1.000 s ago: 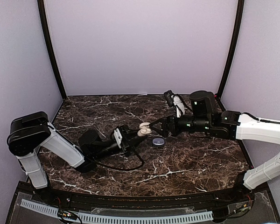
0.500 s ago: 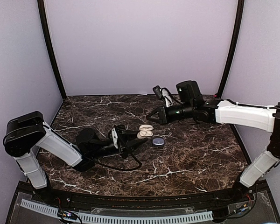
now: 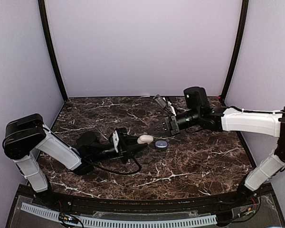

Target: Insert the wireless bluetooth earbuds into the charging case

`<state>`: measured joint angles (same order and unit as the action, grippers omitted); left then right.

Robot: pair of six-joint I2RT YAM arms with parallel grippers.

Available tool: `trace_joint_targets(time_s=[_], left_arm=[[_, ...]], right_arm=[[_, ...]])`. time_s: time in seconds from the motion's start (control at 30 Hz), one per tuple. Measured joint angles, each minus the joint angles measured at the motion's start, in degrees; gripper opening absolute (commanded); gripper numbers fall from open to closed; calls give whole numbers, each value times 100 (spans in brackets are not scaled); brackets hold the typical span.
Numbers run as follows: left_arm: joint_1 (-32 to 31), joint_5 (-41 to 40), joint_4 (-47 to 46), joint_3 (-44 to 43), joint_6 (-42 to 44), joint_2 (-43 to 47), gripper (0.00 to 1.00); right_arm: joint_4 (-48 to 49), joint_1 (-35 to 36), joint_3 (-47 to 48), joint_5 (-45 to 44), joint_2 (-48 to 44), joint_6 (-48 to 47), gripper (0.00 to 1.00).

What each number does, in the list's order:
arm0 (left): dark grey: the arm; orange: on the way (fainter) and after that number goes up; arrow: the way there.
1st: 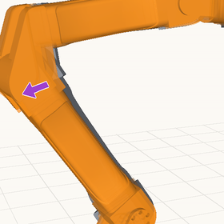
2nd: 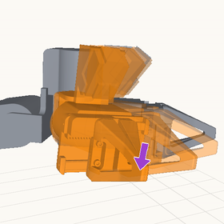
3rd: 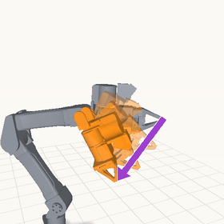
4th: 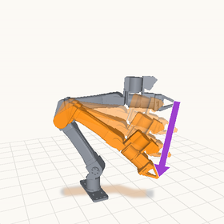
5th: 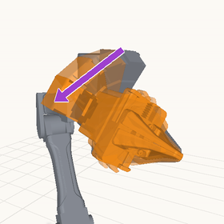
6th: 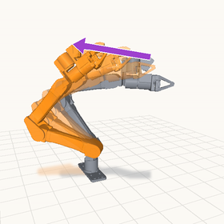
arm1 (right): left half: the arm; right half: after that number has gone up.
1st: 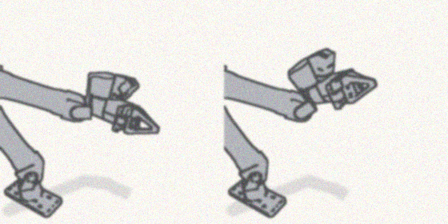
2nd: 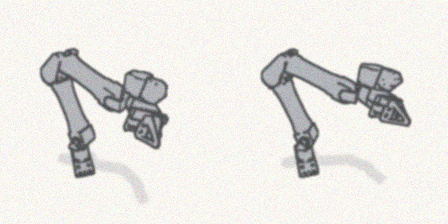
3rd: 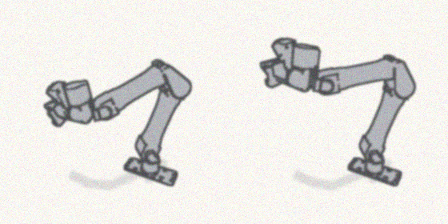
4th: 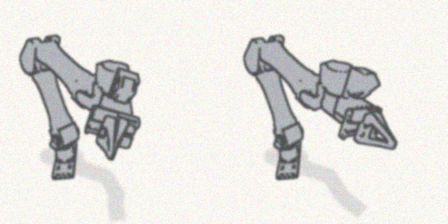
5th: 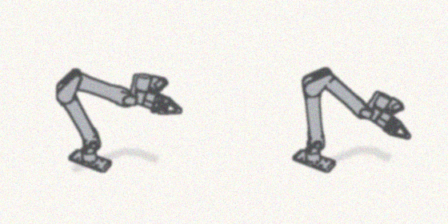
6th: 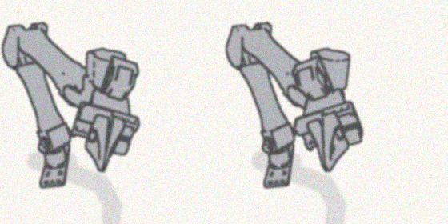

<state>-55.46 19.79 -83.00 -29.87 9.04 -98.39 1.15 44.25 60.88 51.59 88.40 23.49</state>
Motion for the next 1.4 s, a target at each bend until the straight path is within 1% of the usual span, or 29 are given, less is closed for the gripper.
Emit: trace_joint_targets(time_s=[0.1, 0.2, 0.3, 0.4, 0.53, 0.63, 0.7, 0.77, 0.83, 0.93, 1.0, 1.1, 1.27, 1.33, 1.37, 1.4], left_arm=[[118, -72, 4, 31, -184, -2, 0], [243, -155, 0, 63, -354, -2, 0], [361, -289, 11, 146, -570, -2, 0], [483, -452, 212, 254, -988, 37, 0], [828, -605, 1191, 291, -1880, 358, 1], [1095, -697, 2216, 133, -2402, 610, 2], [1202, -702, 3032, -162, -2647, 651, 2], [1250, -688, 3777, -518, -2793, 636, 4], [1296, -664, 4341, -831, -2876, 601, 5], [1401, -507, 5016, -1222, -2994, 457, 5], [1488, -258, 5375, -1434, -3112, 258, 5], [1744, 175, 5622, -1589, -3327, -50, 5], [2059, 1021, 5744, -1639, -3759, -575, 7], [2122, 1270, 5794, -1676, -3888, -756, 10], [2124, 1362, 5803, -1711, -3943, -844, 13], [2122, 1429, 5803, -1740, -3982, -914, 19]], right_arm=[[415, -11, -216, 317, -501, 83, 0], [621, -2, -297, 376, -798, 66, 0], [584, -24, -356, -98, -994, -39, 0], [481, -96, -564, -957, -1211, -98, 0], [369, -284, -975, -2129, -1528, -101, 0], [267, -365, -1202, -2806, -1681, -94, 0], [175, -369, -1283, -3272, -1694, -96, 0], [127, -369, -1298, -3458, -1687, -94, 0], [22, -369, -1300, -3818, -1639, -94, 0], [-127, -369, -1325, -4258, -1539, -87, 0], [-186, -369, -1419, -4586, -1513, -70, 0], [-225, -369, -1563, -4918, -1519, -50, 0], [-234, -369, -1856, -5241, -1711, -46, 0], [-227, -369, -1941, -5313, -1788, -46, 0], [-223, -369, -1961, -5340, -1805, -46, 0], [-216, -369, -1965, -5364, -1808, -46, 0]])
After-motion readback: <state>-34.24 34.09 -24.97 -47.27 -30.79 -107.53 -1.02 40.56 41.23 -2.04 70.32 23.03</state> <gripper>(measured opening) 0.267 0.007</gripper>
